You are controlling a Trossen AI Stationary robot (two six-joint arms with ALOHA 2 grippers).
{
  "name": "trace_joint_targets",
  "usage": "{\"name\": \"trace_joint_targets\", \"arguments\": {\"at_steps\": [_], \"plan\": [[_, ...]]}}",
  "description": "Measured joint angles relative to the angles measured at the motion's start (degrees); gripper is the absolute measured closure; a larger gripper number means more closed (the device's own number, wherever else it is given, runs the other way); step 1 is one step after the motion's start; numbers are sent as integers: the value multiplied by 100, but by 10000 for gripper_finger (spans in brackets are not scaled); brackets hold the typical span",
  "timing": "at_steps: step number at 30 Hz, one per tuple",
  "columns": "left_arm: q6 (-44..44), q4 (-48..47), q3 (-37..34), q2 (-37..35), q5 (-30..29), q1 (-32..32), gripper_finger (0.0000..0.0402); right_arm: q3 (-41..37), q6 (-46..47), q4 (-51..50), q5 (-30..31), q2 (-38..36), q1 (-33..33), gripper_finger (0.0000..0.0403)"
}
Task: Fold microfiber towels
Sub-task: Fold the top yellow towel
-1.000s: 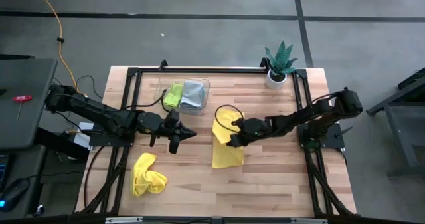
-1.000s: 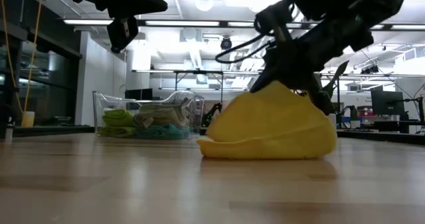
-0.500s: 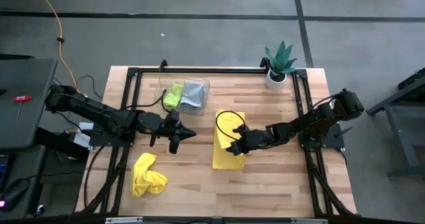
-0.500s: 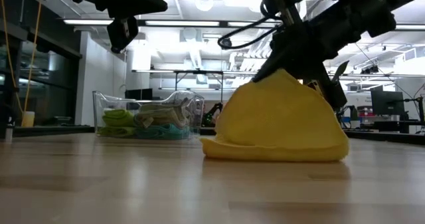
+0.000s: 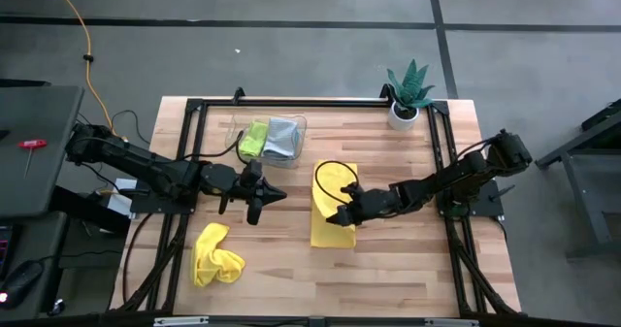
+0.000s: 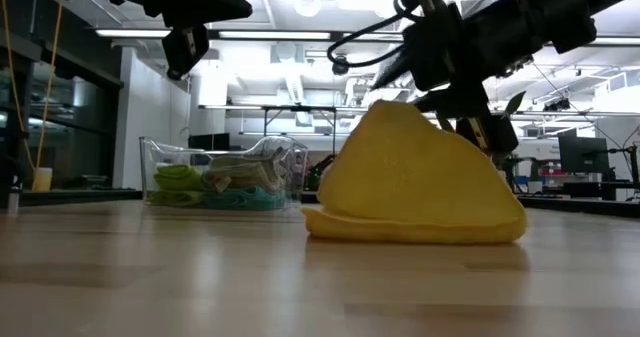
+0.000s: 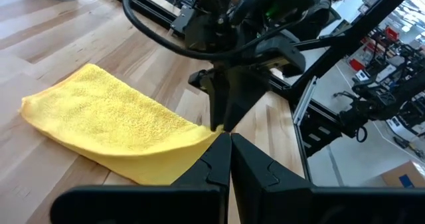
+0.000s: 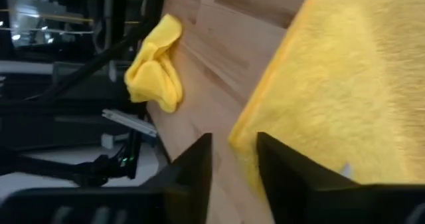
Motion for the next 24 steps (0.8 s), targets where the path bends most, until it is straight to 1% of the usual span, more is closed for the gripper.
{"name": "trace_joint_targets", "arguments": {"at_steps": [3, 6, 12, 15, 17, 21, 24], "plan": [[8, 0, 0, 0, 0, -1, 400, 0, 1, 185, -245, 0, 0, 259], [144, 0, 0, -1, 0, -1, 401, 0, 155, 200, -461, 0, 0, 240], [207, 0, 0, 0, 0, 1, 401, 44, 212, 309, -903, 0, -6, 235], [257, 0, 0, 0, 2, 1, 401, 174, -150, 301, -935, 0, -132, 234], [257, 13, 0, 0, 2, 1, 400, 279, -562, 231, -858, -1, -297, 234], [143, 36, 0, -2, 2, 1, 401, 408, -1308, -606, -713, -128, -591, 235], [106, 25, 0, -2, 6, -6, 400, 358, -1570, -1390, -696, -307, -684, 237]]}}
